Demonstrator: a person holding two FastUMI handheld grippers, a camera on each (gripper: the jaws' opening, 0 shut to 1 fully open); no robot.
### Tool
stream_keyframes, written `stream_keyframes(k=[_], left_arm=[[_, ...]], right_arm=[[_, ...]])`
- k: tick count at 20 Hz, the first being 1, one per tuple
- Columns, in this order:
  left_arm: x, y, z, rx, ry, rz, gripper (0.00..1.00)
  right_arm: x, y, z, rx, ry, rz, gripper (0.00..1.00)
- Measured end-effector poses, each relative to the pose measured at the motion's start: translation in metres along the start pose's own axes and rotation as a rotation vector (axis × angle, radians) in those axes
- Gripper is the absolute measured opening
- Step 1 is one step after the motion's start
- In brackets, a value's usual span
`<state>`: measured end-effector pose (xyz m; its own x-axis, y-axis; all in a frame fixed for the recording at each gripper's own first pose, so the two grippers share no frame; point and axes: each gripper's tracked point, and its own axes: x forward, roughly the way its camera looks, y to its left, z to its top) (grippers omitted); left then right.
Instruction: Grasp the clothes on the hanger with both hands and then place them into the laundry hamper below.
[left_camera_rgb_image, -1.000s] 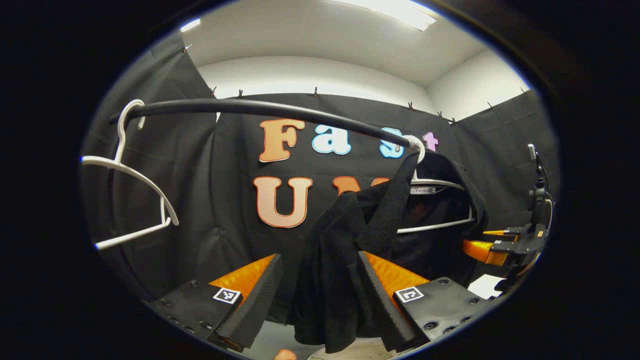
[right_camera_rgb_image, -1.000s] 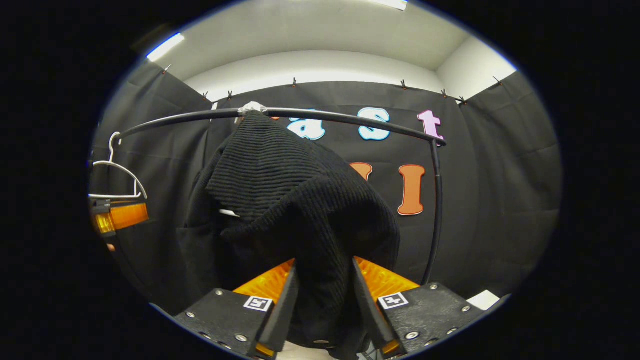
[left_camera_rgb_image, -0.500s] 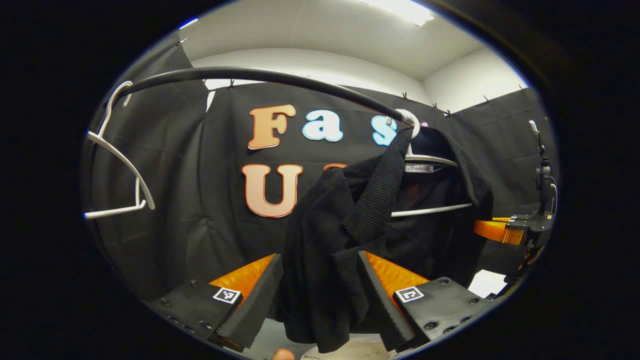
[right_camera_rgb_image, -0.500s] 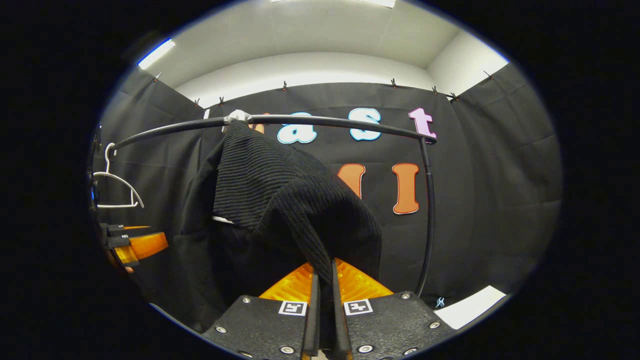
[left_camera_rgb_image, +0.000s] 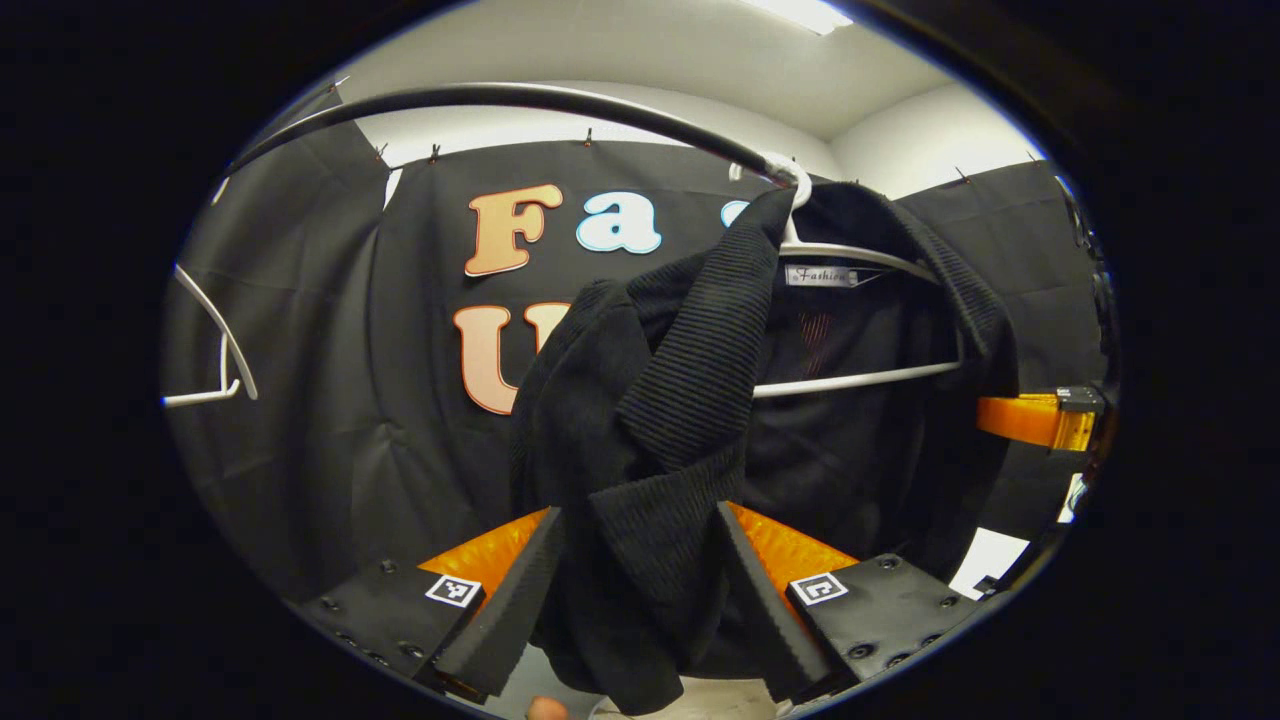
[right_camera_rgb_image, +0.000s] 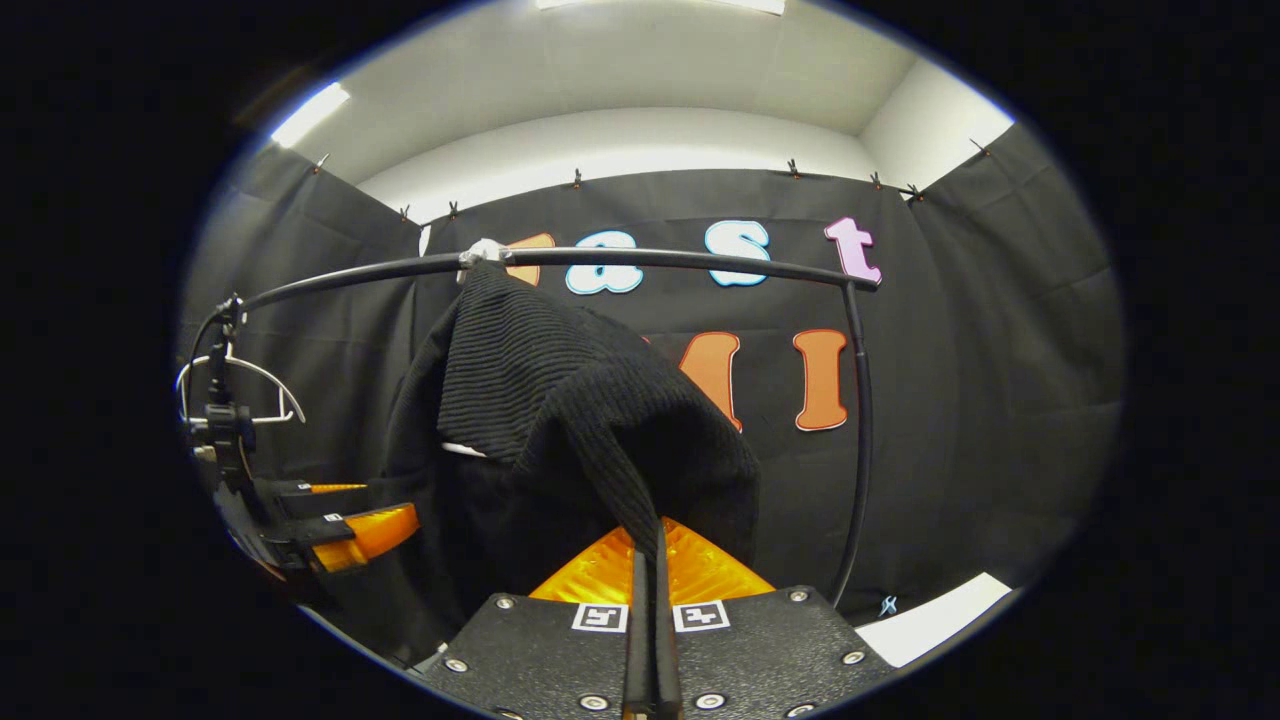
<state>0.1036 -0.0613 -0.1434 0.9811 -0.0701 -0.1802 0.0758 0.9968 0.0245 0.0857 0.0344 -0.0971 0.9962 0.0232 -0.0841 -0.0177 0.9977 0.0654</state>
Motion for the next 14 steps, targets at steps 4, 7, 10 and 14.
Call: stream_keyframes(k=[4,7,10,14], left_arm=[[0.015,-0.002,-0.003,-0.018,0.010,-0.005,0.96],[0.020,-0.006,-0.005,-0.016,0.019,-0.028,0.87],[0.017,-0.010,0.003,-0.020,0.013,-0.039,0.59],[0.013,-0.005,0.011,-0.082,0.036,-0.043,0.14]], right_arm=[[-0.004,-0.004,0.003,-0.009,-0.005,0.009,0.02],[-0.008,-0.007,0.009,-0.036,-0.013,0.011,0.02],[-0.014,-0.010,0.020,-0.069,-0.031,0.009,0.02],[-0.023,-0.023,0.042,-0.082,-0.067,-0.012,0.01]])
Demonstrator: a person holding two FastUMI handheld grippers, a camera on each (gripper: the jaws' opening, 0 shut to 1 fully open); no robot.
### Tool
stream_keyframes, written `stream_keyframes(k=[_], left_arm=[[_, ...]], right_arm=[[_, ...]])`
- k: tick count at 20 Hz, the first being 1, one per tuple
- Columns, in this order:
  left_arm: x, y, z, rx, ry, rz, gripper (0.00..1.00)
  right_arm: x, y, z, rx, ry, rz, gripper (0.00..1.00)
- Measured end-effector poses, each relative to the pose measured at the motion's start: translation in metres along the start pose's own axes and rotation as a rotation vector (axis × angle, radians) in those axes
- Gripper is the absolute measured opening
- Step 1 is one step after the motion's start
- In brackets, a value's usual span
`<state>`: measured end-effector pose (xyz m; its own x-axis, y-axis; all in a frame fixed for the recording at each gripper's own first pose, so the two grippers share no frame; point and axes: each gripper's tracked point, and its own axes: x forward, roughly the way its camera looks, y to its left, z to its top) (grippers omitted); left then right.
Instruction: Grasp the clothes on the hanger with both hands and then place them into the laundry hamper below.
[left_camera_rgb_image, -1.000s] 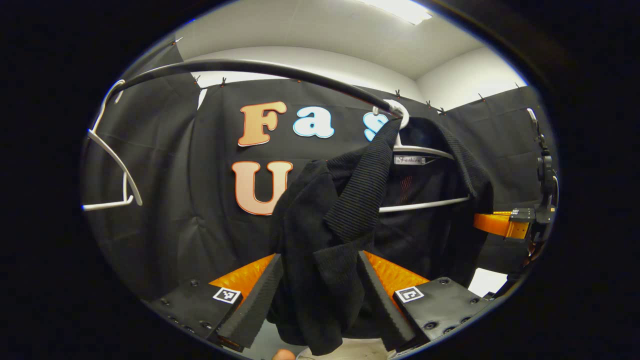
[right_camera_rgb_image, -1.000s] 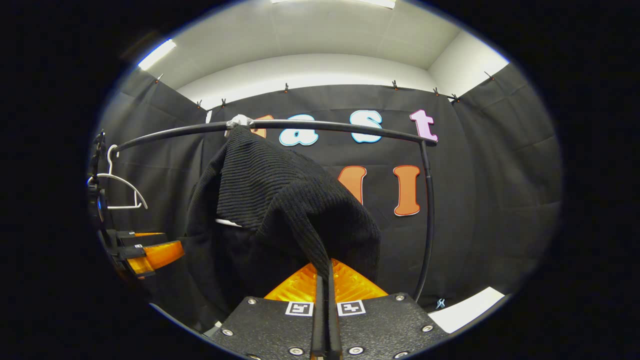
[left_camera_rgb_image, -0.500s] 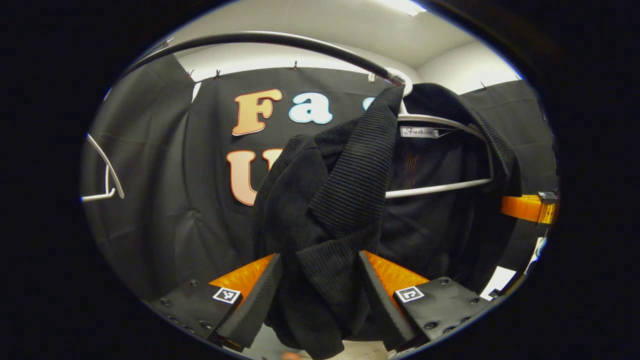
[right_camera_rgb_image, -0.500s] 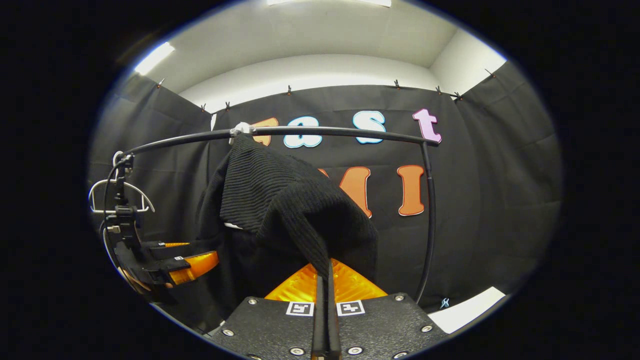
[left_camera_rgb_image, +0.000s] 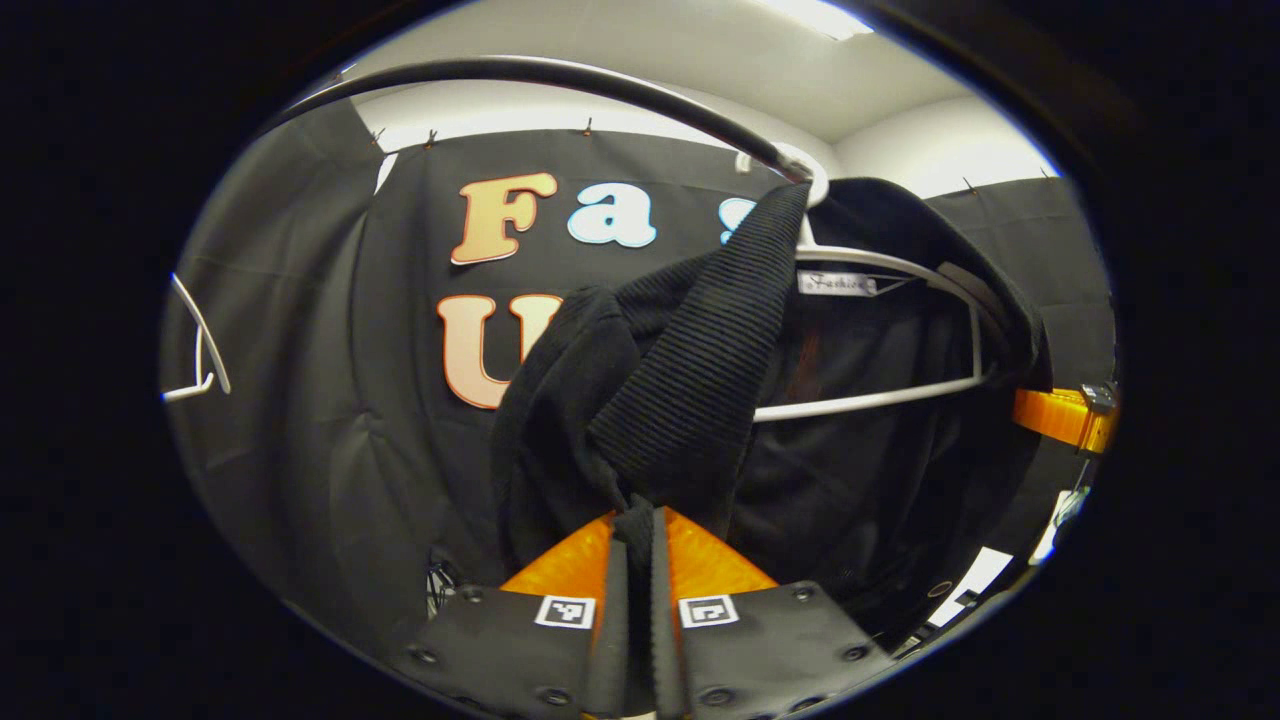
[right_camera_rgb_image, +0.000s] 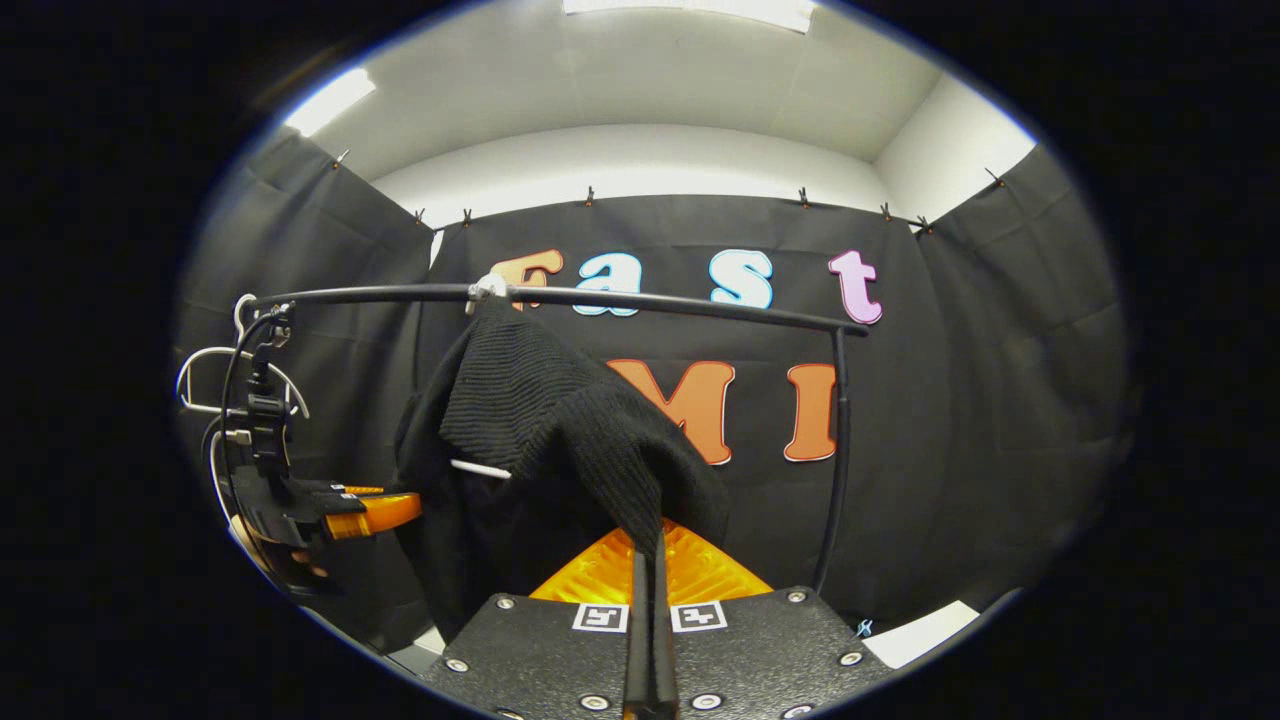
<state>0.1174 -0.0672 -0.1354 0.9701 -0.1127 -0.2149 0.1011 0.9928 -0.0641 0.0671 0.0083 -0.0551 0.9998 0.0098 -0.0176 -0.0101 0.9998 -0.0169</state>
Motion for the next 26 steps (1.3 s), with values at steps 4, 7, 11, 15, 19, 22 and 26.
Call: stream_keyframes(k=[4,7,11,15,19,22,26], left_arm=[[-0.009,0.022,0.017,0.013,-0.018,0.032,0.07],[-0.018,0.043,0.041,0.116,-0.075,0.115,0.07],[-0.026,0.065,0.082,0.173,-0.145,0.198,0.07],[-0.038,0.090,0.122,0.184,-0.210,0.270,0.07],[-0.036,0.103,0.146,0.238,-0.246,0.346,0.07],[-0.030,0.109,0.152,0.263,-0.250,0.370,0.07],[-0.030,0.120,0.161,0.241,-0.258,0.382,0.07]], right_arm=[[0.002,-0.031,0.021,0.033,-0.020,-0.043,0.00],[0.009,-0.050,0.026,0.092,-0.009,-0.047,0.00],[0.021,-0.073,0.042,0.096,-0.019,-0.069,0.05],[0.031,-0.078,0.057,0.082,-0.028,-0.062,0.00],[0.048,-0.086,0.068,0.097,-0.042,-0.062,0.05],[0.060,-0.088,0.057,0.098,-0.017,-0.046,0.00],[0.074,-0.081,0.045,0.148,0.004,0.020,0.00]])
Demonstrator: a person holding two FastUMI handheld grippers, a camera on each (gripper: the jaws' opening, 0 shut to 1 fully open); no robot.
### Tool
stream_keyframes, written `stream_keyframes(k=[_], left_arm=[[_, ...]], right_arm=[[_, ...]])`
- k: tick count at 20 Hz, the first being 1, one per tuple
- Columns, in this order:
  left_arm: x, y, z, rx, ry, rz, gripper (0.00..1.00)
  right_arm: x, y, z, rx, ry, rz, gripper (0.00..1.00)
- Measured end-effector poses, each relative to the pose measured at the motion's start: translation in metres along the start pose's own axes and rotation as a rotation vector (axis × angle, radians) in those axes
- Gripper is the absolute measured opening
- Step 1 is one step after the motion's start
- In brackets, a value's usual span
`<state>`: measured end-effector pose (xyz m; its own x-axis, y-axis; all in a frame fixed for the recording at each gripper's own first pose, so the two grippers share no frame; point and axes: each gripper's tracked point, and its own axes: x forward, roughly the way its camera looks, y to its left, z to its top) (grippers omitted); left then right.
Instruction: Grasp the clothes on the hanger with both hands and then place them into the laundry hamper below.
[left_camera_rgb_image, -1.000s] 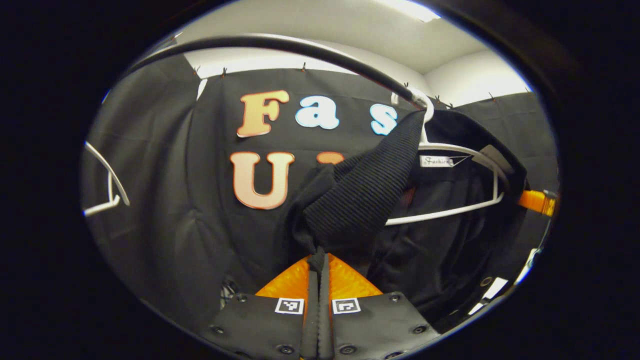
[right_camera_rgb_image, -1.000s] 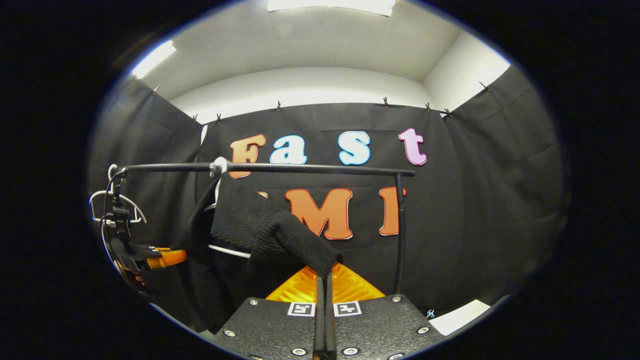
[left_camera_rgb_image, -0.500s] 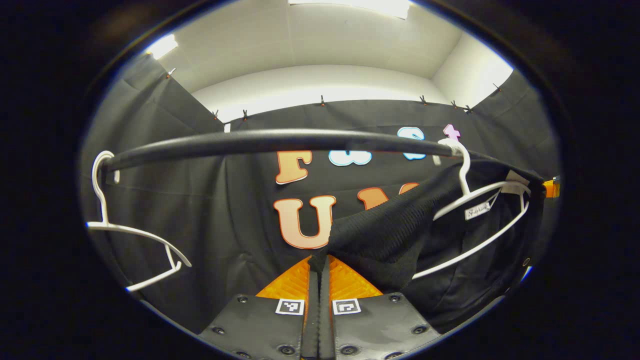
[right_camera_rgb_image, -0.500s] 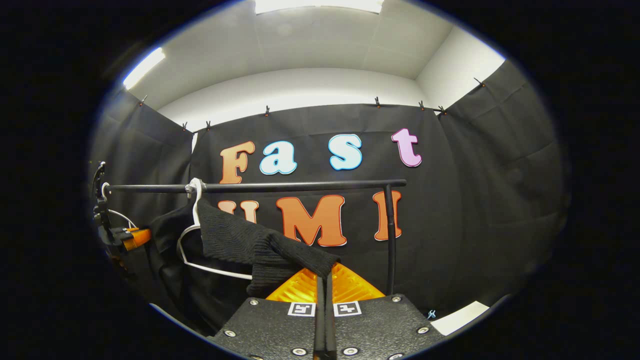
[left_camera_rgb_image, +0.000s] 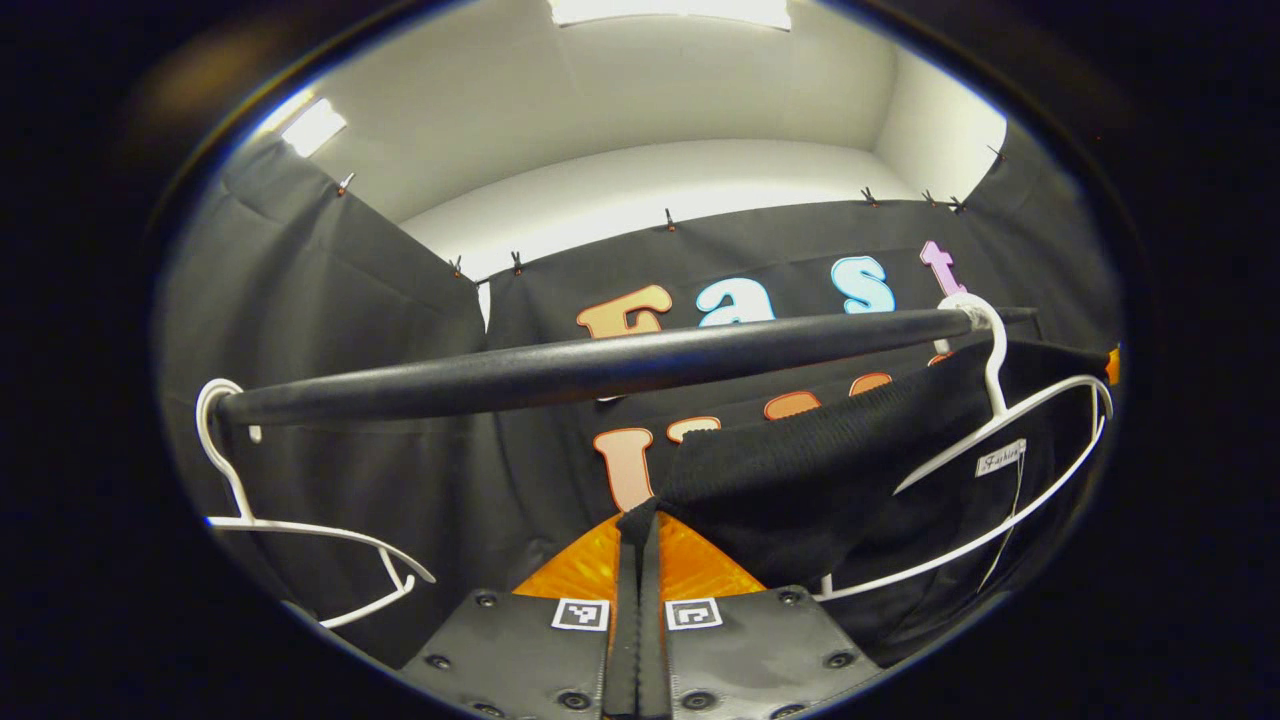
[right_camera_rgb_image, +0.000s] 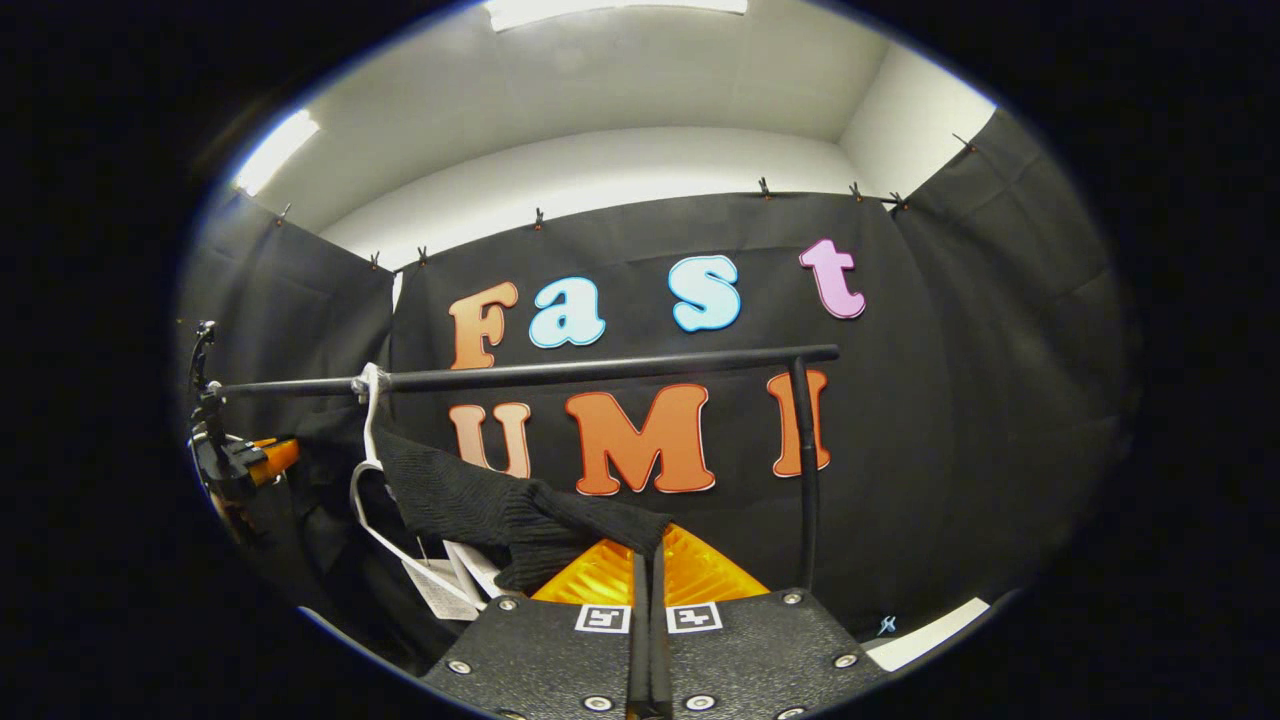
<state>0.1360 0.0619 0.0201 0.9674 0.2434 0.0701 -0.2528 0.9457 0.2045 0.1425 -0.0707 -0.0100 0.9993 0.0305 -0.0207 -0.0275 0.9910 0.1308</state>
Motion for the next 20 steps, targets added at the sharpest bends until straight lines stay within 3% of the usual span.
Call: stream_keyframes(k=[7,12,20], left_arm=[[0.013,0.016,-0.019,0.001,0.026,0.028,0.10],[0.018,0.018,-0.054,-0.046,0.082,0.001,0.06],[0.008,0.007,-0.121,-0.091,0.168,-0.045,0.07]], right_arm=[[0.033,0.002,-0.031,0.118,0.056,0.105,0.00],[0.050,-0.007,-0.068,0.174,0.092,0.119,0.00],[0.057,-0.016,-0.162,0.232,0.214,0.115,0.00]])
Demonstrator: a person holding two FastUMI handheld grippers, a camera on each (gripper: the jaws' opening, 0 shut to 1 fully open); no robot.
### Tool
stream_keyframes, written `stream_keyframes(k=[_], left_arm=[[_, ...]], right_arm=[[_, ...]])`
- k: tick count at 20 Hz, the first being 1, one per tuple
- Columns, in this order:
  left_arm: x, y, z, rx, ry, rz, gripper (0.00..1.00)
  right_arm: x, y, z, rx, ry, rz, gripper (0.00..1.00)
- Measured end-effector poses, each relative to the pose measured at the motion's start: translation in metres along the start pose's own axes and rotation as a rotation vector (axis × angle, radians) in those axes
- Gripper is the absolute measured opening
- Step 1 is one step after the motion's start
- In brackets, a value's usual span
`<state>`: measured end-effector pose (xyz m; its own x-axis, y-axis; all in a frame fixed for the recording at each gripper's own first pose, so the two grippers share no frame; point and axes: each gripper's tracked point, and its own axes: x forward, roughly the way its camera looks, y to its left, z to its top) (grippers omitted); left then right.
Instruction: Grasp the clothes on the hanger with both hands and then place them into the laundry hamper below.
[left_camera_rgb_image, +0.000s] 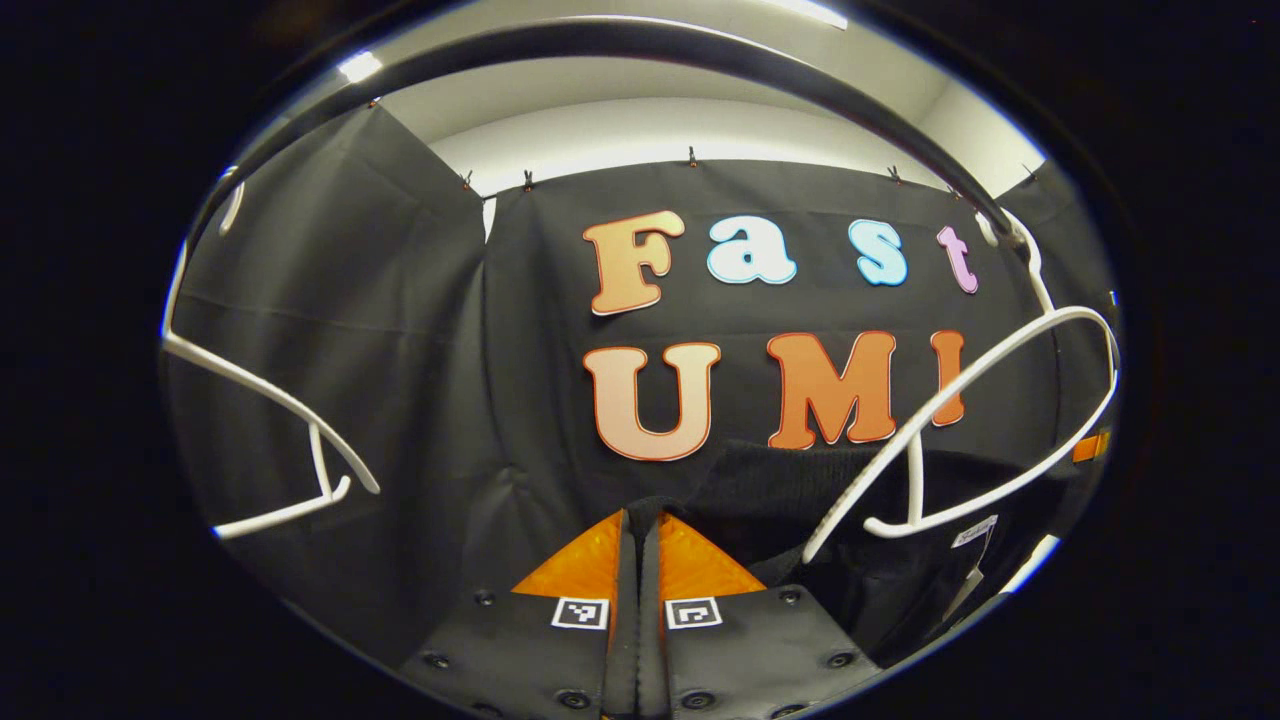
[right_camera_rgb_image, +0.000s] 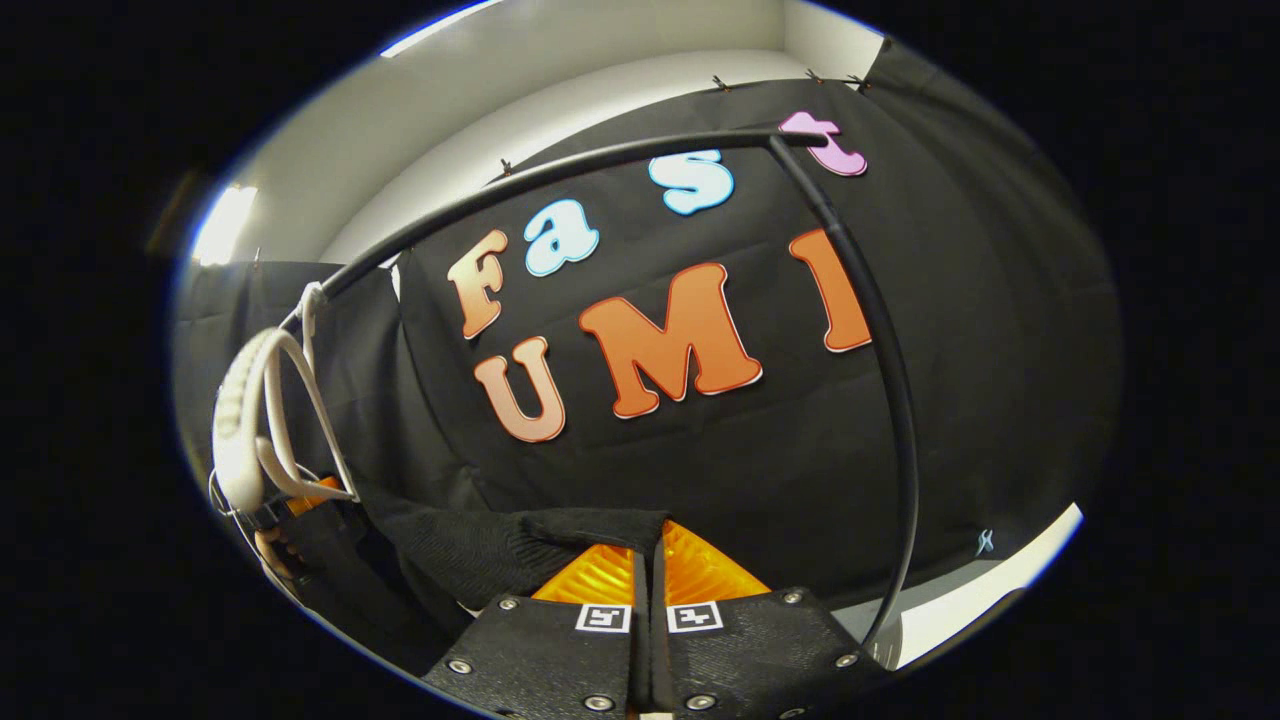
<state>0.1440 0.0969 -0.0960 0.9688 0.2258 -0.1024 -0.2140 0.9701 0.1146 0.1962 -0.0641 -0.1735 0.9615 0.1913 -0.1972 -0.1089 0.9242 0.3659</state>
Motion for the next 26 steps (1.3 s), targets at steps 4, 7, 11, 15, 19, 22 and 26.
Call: stream_keyframes(k=[4,7,11,15,19,22,26], left_arm=[[-0.007,-0.003,-0.032,0.019,0.035,-0.012,0.07],[-0.024,-0.003,-0.053,0.017,0.055,-0.014,0.07],[-0.038,-0.007,-0.074,0.045,0.076,-0.016,0.07],[-0.051,-0.019,-0.093,0.067,0.088,-0.036,0.07],[-0.061,-0.036,-0.122,0.068,0.134,-0.081,0.07],[-0.066,-0.051,-0.152,0.027,0.194,-0.129,0.07],[-0.076,-0.066,-0.191,0.004,0.260,-0.163,0.06]], right_arm=[[-0.004,-0.010,-0.037,0.023,0.048,-0.005,0.00],[-0.012,-0.013,-0.063,0.021,0.080,-0.013,0.00],[-0.021,-0.007,-0.091,0.009,0.111,-0.018,0.00],[-0.027,-0.002,-0.123,-0.008,0.153,-0.029,0.00],[-0.037,0.004,-0.162,-0.001,0.205,-0.027,0.00],[-0.036,0.006,-0.183,-0.003,0.227,-0.029,0.00],[-0.041,0.009,-0.213,-0.019,0.241,-0.037,0.00]])
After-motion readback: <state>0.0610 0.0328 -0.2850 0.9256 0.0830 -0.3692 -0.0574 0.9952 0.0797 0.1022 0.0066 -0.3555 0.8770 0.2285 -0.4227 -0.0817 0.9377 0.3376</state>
